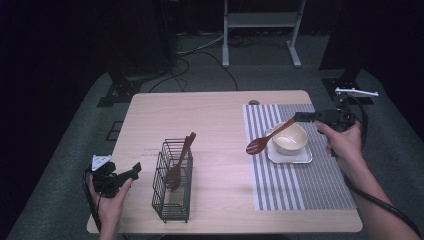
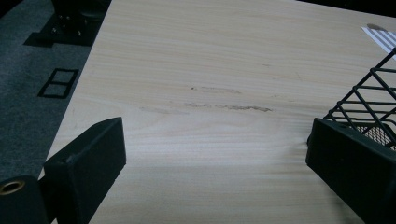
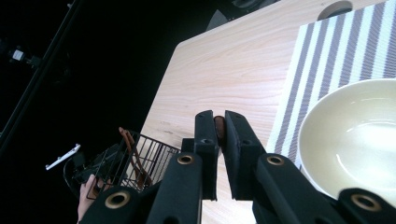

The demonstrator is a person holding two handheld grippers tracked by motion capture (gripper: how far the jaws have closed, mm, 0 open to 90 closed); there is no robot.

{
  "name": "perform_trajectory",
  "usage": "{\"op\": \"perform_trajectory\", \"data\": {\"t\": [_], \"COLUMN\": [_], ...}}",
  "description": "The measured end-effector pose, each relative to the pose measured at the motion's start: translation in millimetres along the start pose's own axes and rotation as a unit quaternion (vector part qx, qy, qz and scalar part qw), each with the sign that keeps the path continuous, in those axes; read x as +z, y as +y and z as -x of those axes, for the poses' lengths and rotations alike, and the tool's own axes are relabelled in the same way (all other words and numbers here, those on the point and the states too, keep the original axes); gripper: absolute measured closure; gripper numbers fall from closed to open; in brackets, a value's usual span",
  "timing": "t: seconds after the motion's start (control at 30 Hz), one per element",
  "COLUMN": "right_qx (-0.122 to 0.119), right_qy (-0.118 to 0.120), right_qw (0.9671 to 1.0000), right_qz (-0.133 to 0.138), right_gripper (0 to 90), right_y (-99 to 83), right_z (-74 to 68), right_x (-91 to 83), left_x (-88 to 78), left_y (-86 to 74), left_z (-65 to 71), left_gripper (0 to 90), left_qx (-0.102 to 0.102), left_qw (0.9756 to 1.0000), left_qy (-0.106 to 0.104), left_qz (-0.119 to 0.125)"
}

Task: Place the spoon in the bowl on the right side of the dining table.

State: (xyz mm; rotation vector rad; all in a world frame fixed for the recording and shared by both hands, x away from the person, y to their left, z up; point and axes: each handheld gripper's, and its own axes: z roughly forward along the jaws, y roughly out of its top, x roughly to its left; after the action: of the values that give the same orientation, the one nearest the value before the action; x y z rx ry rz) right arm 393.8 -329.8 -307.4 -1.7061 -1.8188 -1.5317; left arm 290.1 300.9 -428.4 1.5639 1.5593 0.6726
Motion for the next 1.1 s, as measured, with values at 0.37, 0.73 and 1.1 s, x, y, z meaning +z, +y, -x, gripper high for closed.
{"op": "perform_trajectory", "data": {"t": [0.37, 0.73, 1.1], "right_qx": [0.011, 0.026, 0.041], "right_qy": [-0.014, -0.03, -0.045], "right_qw": [0.9997, 0.9987, 0.9969], "right_qz": [0.015, 0.033, 0.051], "right_gripper": [83.5, 83.4, 83.4], "right_y": [1.8, 3.2, 5.2], "right_z": [11.5, 26.4, 37.5], "right_x": [-9.7, -19.9, -32.9], "left_x": [-0.1, 0.1, 0.6], "left_y": [0.1, -0.1, -0.4], "left_z": [0.4, -0.1, -0.1], "left_gripper": [3.9, 3.9, 3.9], "left_qx": [0.0, 0.001, 0.001], "left_qw": [1.0, 1.0, 1.0], "left_qy": [0.0, 0.0, 0.001], "left_qz": [0.001, 0.0, 0.0]}}
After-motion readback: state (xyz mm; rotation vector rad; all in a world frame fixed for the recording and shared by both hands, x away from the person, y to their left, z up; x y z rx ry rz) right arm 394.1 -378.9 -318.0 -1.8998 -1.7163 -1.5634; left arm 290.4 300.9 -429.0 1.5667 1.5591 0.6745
